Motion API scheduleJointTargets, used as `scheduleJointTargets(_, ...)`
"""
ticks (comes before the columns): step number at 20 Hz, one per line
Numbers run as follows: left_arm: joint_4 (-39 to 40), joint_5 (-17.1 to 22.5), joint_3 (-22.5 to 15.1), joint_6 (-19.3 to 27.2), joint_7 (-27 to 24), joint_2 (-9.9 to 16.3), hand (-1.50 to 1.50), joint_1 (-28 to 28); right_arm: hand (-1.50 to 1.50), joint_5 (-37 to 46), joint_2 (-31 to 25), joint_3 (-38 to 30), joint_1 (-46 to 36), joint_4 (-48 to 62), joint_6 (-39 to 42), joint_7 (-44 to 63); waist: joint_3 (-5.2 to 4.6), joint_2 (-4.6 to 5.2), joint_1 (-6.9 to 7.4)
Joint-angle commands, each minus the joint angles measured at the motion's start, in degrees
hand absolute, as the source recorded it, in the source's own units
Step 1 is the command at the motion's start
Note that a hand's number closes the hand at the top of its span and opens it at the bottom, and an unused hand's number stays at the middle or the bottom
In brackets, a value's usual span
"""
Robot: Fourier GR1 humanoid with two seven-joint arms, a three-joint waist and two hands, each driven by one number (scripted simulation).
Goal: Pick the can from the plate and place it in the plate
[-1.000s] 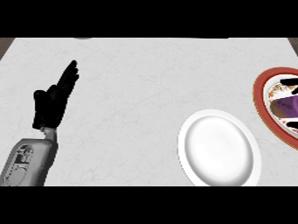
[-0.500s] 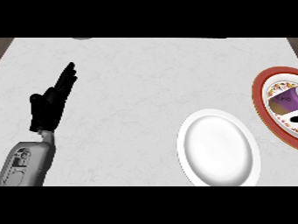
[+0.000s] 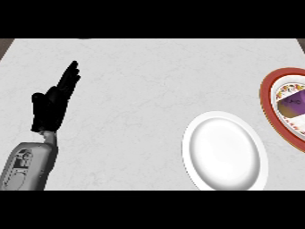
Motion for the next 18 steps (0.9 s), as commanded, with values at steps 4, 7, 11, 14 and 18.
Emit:
scheduleJointTargets(4, -0.2, 0.4, 0.5, -0.5, 0.2, 0.5, 0.0, 0.7, -1.5, -3.0, -7.0, -3.0, 5.4, 0.7, 9.6, -2.6, 0.31, 0.33, 0.25)
scheduleJointTargets(7, 0.4, 0.0, 0.9, 0.3, -0.4, 0.4, 0.0, -0.1, -1.5, -2.7, -6.8, -2.4, 7.3, -0.4, 11.1, -3.9, 0.38, 0.42, 0.03)
scheduleJointTargets(11, 0.3, 0.2, 0.7, -0.5, -0.4, 0.6, 0.0, -1.0, -1.5, -3.2, -7.4, -2.8, 7.6, -1.4, 10.3, -3.1, 0.51, 0.63, 0.36)
scheduleJointTargets(14, -0.3, -0.1, 0.2, 0.0, -1.1, -0.1, 0.0, 1.2, -1.5, -3.6, -8.3, -3.0, 9.6, -1.7, 12.3, -3.8, 0.57, 0.37, 0.23)
scheduleJointTargets(18, -0.2, 0.9, 0.9, -0.9, -0.6, 0.5, 0.0, -0.3, -1.5, -4.3, -7.0, -3.4, 10.3, -2.4, 10.5, -3.4, 0.62, 0.59, 0.42)
